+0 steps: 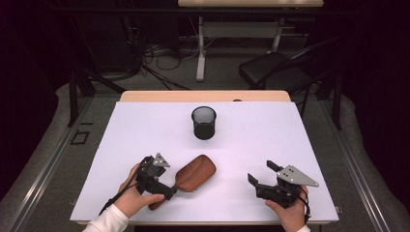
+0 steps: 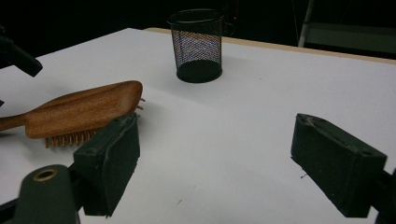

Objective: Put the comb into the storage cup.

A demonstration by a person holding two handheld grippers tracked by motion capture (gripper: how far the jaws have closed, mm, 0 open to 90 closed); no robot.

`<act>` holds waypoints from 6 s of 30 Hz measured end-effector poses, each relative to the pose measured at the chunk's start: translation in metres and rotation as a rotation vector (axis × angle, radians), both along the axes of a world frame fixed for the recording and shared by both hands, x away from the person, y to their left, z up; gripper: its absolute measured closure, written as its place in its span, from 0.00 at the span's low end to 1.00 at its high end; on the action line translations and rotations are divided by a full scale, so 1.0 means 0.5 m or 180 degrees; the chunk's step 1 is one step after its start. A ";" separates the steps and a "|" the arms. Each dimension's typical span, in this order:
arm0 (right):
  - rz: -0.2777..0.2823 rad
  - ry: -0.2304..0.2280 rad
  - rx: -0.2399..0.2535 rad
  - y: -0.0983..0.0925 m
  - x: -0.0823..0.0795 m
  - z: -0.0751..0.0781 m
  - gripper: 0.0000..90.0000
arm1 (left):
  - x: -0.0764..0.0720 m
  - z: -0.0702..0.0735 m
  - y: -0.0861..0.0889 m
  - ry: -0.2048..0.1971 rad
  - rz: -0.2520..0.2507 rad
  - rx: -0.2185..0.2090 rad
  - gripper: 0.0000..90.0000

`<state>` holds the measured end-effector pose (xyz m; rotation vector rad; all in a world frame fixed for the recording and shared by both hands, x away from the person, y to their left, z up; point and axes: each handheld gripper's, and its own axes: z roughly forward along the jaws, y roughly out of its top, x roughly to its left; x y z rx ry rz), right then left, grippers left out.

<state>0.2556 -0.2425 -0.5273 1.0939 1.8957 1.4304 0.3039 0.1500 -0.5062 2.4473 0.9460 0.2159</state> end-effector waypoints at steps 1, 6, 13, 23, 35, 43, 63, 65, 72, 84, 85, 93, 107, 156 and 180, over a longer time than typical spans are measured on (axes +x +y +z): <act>0.0000 0.0002 -0.0001 0.000 0.000 0.000 0.17 | 0.001 -0.001 -0.002 0.0017 -0.0003 0.0007 0.04; 0.0005 0.0003 0.0002 0.000 0.000 0.000 0.17 | 0.001 -0.007 -0.010 0.0062 -0.0013 0.0055 0.05; 0.0009 0.0008 0.0000 0.001 0.000 0.000 0.17 | 0.001 -0.015 -0.019 0.0105 -0.0079 0.0185 0.07; 0.0012 0.0007 -0.0001 0.001 0.000 0.000 0.17 | 0.003 -0.026 -0.034 0.0196 -0.0087 0.0283 0.16; 0.0021 0.0009 -0.0007 0.001 0.000 0.000 0.17 | 0.002 -0.040 -0.061 0.0254 -0.0186 0.0499 0.27; 0.0021 0.0005 -0.0006 0.001 0.001 -0.001 0.17 | 0.003 -0.040 -0.064 0.0273 -0.0196 0.0531 0.40; 0.0025 0.0005 -0.0012 0.001 0.001 -0.001 0.17 | 0.009 -0.046 -0.071 0.0355 -0.0252 0.0648 0.59; 0.0027 0.0007 -0.0013 0.001 0.001 -0.001 0.17 | 0.009 -0.045 -0.074 0.0356 -0.0276 0.0655 0.61; 0.0028 0.0007 -0.0013 0.001 0.001 -0.001 0.17 | 0.010 -0.045 -0.078 0.0402 -0.0315 0.0658 0.67; 0.0029 0.0006 -0.0015 0.001 0.001 -0.001 0.17 | 0.007 -0.044 -0.080 0.0444 -0.0281 0.0634 0.75; 0.0030 0.0008 -0.0016 0.001 0.001 -0.001 0.17 | 0.006 -0.044 -0.080 0.0441 -0.0294 0.0642 0.76; 0.0029 0.0008 -0.0016 0.000 0.001 -0.001 0.17 | 0.005 -0.044 -0.078 0.0438 -0.0302 0.0621 0.78; 0.0028 0.0009 -0.0019 0.000 0.001 -0.001 0.17 | 0.001 -0.047 -0.064 0.0369 -0.0326 0.0483 0.80; 0.0024 0.0021 -0.0019 -0.001 0.002 -0.001 0.17 | -0.008 -0.022 -0.019 -0.0023 0.0079 -0.0515 0.80; 0.0023 0.0029 -0.0009 -0.001 0.002 -0.002 0.17 | -0.014 0.046 -0.040 -0.0465 0.0113 -0.0955 0.80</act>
